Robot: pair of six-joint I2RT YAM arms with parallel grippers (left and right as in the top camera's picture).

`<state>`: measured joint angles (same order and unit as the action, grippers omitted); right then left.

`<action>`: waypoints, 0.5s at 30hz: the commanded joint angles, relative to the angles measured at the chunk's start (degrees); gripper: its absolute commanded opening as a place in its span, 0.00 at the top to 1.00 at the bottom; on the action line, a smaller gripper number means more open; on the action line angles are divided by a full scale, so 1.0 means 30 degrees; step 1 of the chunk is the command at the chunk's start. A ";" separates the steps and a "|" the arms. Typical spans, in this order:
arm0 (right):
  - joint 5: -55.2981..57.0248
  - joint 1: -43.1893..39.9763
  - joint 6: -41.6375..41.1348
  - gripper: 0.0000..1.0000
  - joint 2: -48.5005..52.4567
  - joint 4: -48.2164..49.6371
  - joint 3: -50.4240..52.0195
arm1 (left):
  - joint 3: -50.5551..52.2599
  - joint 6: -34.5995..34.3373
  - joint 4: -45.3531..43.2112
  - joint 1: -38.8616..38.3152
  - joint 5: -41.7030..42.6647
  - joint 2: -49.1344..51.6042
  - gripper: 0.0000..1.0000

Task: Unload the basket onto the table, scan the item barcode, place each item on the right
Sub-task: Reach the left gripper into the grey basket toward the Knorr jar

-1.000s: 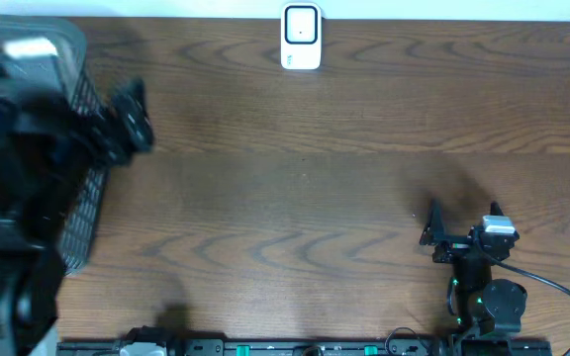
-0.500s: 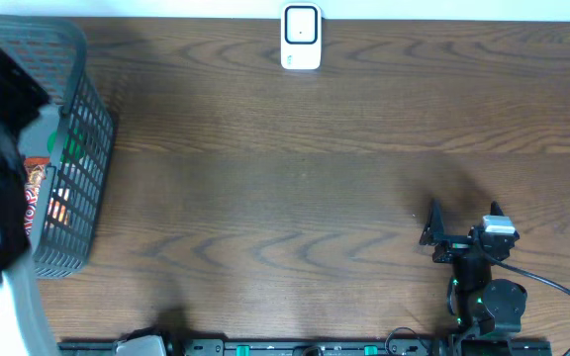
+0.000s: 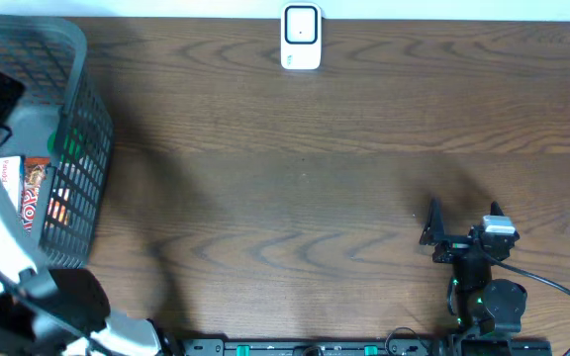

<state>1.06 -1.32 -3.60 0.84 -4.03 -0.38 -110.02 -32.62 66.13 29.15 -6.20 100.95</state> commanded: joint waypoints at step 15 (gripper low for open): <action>0.0051 0.0138 0.0233 0.01 -0.0146 -0.0073 0.0022 | 0.0007 -0.2368 0.1362 -0.0255 0.0743 0.5595 0.08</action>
<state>1.06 -1.32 -3.60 0.84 -4.03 -0.38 -110.02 -39.00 70.11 29.02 -4.56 116.64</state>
